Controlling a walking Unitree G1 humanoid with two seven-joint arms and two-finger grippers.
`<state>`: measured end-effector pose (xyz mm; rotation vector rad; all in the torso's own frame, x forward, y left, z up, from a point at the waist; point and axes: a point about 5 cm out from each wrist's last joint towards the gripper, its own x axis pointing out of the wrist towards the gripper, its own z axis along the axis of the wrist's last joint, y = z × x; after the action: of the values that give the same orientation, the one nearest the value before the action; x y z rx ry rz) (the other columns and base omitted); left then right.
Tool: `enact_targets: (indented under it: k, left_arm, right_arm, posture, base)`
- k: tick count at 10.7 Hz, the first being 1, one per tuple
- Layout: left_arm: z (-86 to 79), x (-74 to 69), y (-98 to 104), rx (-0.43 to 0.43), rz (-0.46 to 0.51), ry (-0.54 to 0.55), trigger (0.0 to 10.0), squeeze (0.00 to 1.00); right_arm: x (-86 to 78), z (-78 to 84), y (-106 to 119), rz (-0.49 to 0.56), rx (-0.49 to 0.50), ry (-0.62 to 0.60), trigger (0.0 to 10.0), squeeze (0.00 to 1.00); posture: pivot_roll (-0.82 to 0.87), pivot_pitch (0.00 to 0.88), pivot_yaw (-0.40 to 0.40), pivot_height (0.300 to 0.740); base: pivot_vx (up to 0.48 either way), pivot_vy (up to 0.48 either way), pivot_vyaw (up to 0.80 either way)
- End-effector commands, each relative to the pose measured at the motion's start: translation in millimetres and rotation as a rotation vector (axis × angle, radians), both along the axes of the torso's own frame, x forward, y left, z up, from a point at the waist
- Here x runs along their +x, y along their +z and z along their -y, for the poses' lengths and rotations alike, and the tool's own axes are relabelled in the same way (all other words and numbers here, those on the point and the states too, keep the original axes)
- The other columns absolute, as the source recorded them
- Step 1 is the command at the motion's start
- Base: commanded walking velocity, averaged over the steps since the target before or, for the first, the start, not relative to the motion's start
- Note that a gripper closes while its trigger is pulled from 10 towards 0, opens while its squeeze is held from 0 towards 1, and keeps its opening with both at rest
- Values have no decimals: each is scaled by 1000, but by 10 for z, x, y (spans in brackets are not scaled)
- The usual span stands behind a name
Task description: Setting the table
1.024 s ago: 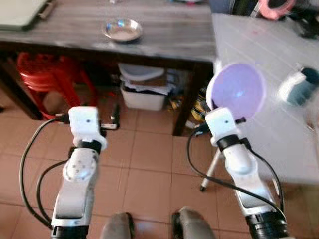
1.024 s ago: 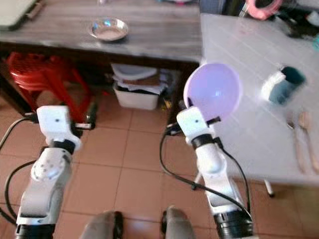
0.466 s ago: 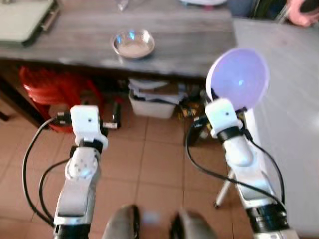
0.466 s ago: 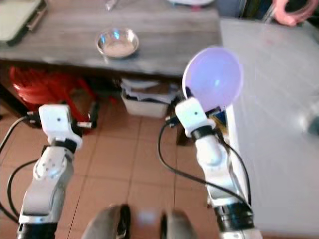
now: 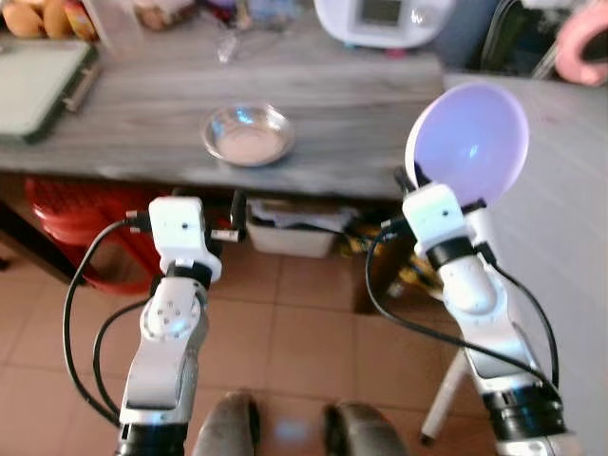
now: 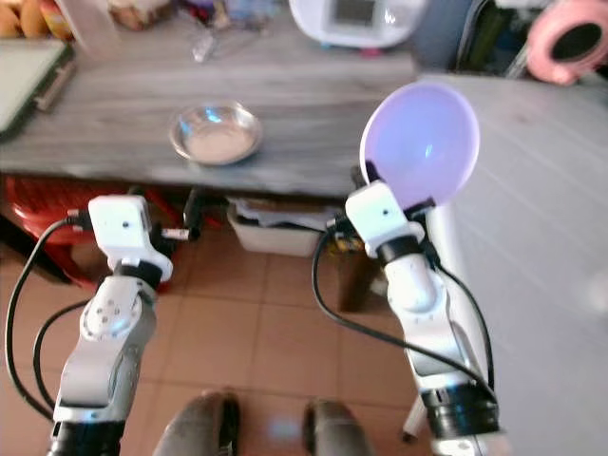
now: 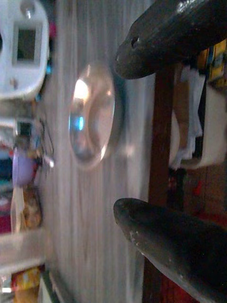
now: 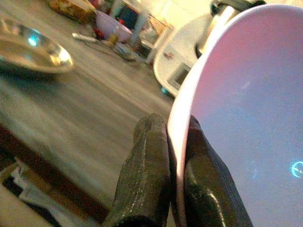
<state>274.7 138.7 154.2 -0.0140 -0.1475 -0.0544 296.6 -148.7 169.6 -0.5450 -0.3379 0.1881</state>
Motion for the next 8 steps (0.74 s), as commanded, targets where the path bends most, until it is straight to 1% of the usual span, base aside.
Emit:
enact_targets:
  k: [1,3,5,6,7,8]
  left_arm:
    - [-64,-8,0,16,0,27,10000,0]
    - [-45,4,55,14,20,22,10000,0]
    - [-23,2,70,12,28,15,10000,0]
    - [-31,-11,62,-3,21,19,10000,0]
    - [-48,-17,47,-25,6,32,10000,0]
    - [-58,-19,38,-22,2,37,10000,0]
  right_arm:
    - [-2,-69,42,22,-8,33,10000,0]
    - [51,-75,125,61,-36,42,10000,0]
    - [113,-43,189,82,-41,36,10000,0]
    - [120,-35,201,90,-45,38,10000,0]
    - [122,-43,225,106,-67,53,10000,0]
    - [132,-51,243,116,-78,63,10000,0]
  posture:
    - [-29,190,-9,740]
    - [-26,191,-6,740]
    - [-25,193,-6,740]
    - [-21,196,-6,740]
    - [-21,196,-6,740]
    - [-23,197,-7,740]
  base:
    - [341,337,0]
    - [351,326,0]
    - [366,309,0]
    - [368,307,0]
    - [266,401,0]
    - [0,446,0]
